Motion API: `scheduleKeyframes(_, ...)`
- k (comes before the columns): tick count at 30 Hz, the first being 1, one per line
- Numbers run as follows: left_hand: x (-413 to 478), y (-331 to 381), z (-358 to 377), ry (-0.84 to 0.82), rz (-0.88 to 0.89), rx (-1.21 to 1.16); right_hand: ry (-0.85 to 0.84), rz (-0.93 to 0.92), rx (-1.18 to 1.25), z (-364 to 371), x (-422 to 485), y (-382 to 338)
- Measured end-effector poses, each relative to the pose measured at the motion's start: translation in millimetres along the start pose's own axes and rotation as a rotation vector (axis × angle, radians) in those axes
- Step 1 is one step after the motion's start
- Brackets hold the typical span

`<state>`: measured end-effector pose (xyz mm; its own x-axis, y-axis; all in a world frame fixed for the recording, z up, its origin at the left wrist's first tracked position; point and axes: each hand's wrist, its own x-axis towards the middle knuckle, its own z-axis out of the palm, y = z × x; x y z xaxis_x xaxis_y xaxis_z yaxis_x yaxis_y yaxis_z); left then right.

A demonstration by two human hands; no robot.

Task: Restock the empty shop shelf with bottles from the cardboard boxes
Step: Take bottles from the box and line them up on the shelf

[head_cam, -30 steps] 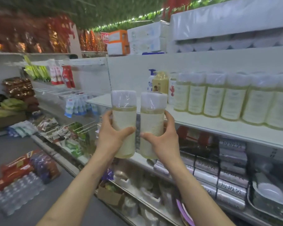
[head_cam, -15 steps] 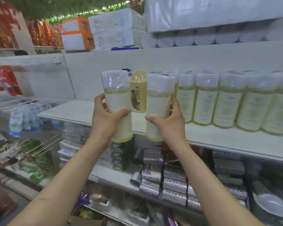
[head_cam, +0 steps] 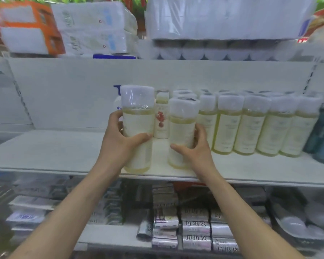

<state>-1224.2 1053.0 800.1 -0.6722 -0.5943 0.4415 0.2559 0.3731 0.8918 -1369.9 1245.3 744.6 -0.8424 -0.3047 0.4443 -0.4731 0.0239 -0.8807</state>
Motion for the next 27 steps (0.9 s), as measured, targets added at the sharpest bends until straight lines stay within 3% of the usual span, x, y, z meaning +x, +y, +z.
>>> scheduleKeyframes(7,26.2,-10.6,-1.3,-0.089,0.015,-0.047,0.161,-0.057,-0.394,16.4,-17.2,-7.4)
scheduleKeyframes(12,32.9,-12.9,-2.5,-0.123,0.013,-0.075,0.145,-0.03,-0.341,8.9,-17.4,0.2)
scheduleKeyframes(20,37.5,-9.0,-12.9,-0.138,0.008,-0.108,-0.043,0.04,-0.141,-10.0,-12.5,7.3)
scheduleKeyframes(27,36.6,0.8,-19.3,-0.101,0.034,-0.084,0.13,-0.016,-0.396,13.0,-11.3,-1.9)
